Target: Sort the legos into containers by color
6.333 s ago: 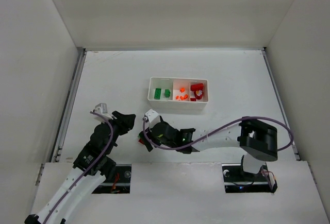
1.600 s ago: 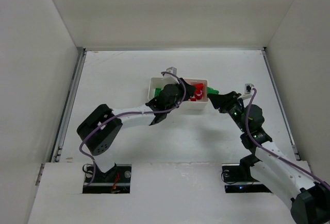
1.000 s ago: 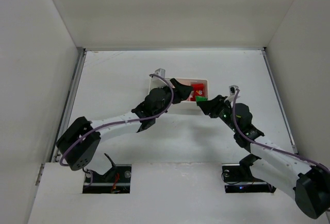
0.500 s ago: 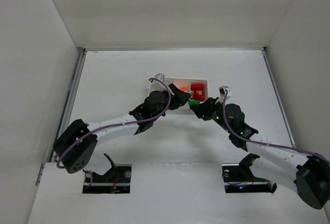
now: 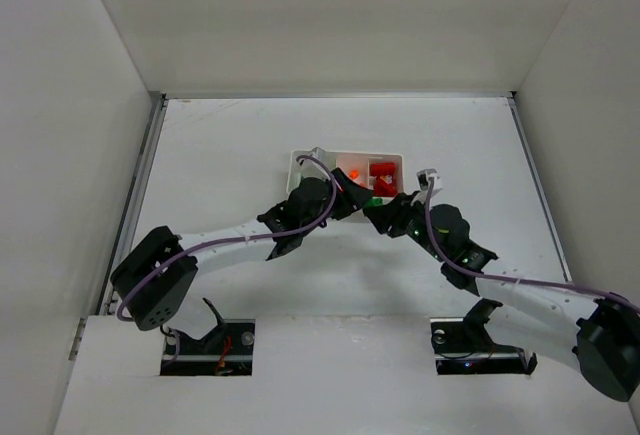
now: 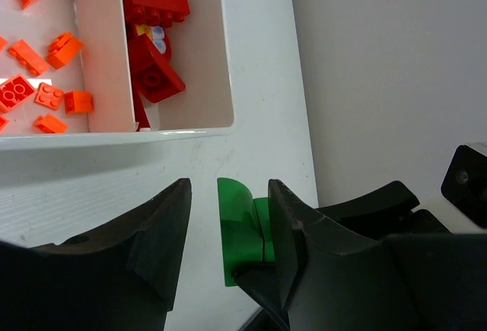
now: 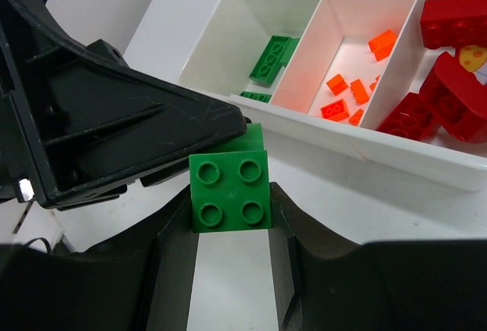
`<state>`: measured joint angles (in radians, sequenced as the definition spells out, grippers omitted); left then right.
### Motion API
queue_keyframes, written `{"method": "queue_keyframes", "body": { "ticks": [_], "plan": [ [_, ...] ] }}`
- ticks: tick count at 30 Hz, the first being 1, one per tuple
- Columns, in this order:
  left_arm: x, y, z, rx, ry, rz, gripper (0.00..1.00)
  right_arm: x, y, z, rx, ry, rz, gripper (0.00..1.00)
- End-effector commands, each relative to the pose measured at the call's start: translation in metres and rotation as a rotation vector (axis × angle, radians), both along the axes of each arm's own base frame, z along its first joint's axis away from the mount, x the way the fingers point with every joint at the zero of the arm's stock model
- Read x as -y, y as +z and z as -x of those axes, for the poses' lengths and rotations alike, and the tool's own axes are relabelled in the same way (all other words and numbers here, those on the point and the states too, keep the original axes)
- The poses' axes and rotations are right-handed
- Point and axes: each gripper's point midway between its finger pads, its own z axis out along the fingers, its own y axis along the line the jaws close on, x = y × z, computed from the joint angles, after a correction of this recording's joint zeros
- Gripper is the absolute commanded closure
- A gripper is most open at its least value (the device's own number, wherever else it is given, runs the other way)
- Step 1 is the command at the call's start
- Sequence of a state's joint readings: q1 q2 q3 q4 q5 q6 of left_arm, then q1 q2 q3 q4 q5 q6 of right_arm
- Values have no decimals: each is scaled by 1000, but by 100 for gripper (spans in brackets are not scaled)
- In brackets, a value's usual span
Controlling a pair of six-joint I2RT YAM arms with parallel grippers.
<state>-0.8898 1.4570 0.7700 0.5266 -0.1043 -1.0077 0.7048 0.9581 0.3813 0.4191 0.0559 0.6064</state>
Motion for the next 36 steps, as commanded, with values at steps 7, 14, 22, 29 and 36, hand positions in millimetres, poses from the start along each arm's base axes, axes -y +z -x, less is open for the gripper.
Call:
{"method": "queue_keyframes", "body": {
  "ticks": [7, 14, 22, 29, 36],
  "plan": [
    [13, 25, 6, 1, -23, 89, 74, -18, 34, -8, 107, -12, -8, 77],
    [6, 13, 9, -22, -5, 80, 86, -22, 30, -10, 110, -28, 19, 74],
    [-4, 12, 8, -8, 16, 74, 90, -23, 29, -9, 107, -23, 10, 53],
    [-15, 13, 4, 11, 38, 54, 90, -21, 34, -5, 122, -11, -1, 38],
    [-18, 11, 5, 15, 40, 44, 90, -24, 36, -2, 118, 12, -15, 46]
  ]
}}
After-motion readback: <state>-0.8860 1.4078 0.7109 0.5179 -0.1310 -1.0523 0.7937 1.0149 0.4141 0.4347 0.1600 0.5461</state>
